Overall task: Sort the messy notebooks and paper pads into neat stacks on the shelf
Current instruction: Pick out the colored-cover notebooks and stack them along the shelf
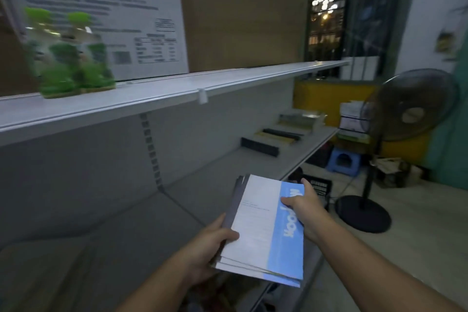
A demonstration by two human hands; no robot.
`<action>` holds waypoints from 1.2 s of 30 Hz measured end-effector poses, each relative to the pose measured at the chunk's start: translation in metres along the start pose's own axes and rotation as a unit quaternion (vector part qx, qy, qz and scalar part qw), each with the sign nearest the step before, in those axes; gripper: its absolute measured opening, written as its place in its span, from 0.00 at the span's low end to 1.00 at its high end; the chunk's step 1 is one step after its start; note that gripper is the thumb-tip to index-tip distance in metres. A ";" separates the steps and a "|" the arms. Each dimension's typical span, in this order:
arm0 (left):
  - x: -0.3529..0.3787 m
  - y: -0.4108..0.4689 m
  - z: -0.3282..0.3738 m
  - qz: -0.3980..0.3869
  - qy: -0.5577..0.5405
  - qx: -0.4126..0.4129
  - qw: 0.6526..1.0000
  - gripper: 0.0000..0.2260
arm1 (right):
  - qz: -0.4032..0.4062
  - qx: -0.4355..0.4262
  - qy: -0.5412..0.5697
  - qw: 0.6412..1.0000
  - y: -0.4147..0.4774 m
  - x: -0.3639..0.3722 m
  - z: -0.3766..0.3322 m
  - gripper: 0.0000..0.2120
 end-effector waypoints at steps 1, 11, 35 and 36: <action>0.012 0.014 0.001 -0.011 -0.002 -0.008 1.000 0.19 | 0.006 0.001 -0.010 1.000 0.008 -0.012 -0.003 0.38; 0.093 0.172 0.006 -0.036 -0.050 0.002 0.998 0.09 | 0.053 0.019 0.020 0.998 0.137 -0.097 -0.029 0.39; 0.128 0.491 0.091 0.304 -0.044 0.062 0.950 0.18 | -0.157 0.031 -0.165 0.973 0.485 -0.128 -0.093 0.23; 0.133 0.500 0.095 0.313 -0.037 0.056 0.948 0.19 | -0.163 0.029 -0.182 0.969 0.500 -0.130 -0.097 0.22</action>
Point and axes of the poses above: each hand's wrist, its own y-axis towards the middle knuckle, its own x-axis out of the palm, z = x × y, the point moved 5 cm from there along y, towards the middle knuckle, and after that the axes turned 3 degrees about x, right-handed, at the moved point
